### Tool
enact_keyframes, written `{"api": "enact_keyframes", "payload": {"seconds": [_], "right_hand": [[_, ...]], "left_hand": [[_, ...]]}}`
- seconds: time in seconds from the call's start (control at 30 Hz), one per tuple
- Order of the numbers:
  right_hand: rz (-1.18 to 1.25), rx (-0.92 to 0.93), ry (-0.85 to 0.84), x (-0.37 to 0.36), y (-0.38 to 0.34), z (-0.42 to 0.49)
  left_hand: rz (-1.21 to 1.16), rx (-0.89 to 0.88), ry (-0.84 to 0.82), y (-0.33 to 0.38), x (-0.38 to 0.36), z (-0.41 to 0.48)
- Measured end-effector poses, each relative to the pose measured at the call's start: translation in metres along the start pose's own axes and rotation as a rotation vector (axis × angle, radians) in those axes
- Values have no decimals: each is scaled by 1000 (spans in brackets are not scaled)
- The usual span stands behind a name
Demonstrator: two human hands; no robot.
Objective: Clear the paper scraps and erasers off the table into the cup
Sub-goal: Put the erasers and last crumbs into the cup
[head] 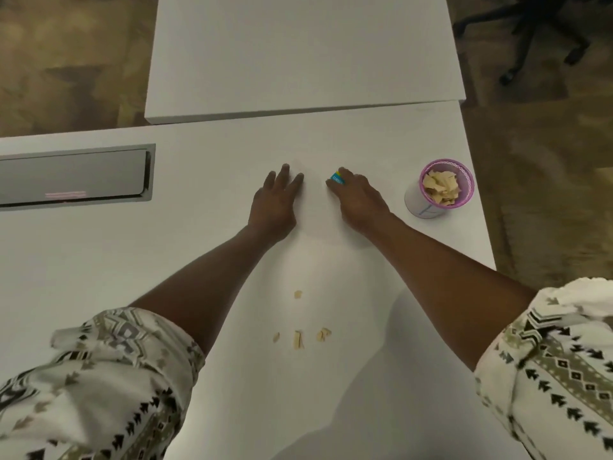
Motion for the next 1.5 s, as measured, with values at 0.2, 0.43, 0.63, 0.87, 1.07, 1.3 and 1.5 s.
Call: {"api": "enact_keyframes", "payload": {"seconds": [0.2,0.43,0.63,0.87,1.07,1.3,1.5], "right_hand": [[42,6,100,-6,-7,-13],[102,-2,111,-22,-8,-58],[394,-56,195,-20,6,-100],[616,-214,410,38,44,-115],[679,-316,598,81,98,-115],[560,-341,504,87,125,-105],[634,-382,590,95,136,-116]], "left_hand": [[44,-34,16,7,-1,-10],[-102,-32,48,26,-13,-49],[-251,-8,75,52,-24,-72],[-424,-65,207,109,2,-49],[-525,-75,252,162,40,-4],[-495,-161,263,199,62,31],[-306,-316,223,225,57,55]]}}
Point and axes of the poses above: each hand's wrist, its own z-axis towards the middle knuckle, its own x-axis out of the back of the hand, y = z × x, the point moved 3 cm from there along z, towards the middle knuckle, and after that the axes turned 8 degrees about -x, right-handed, at the moved point
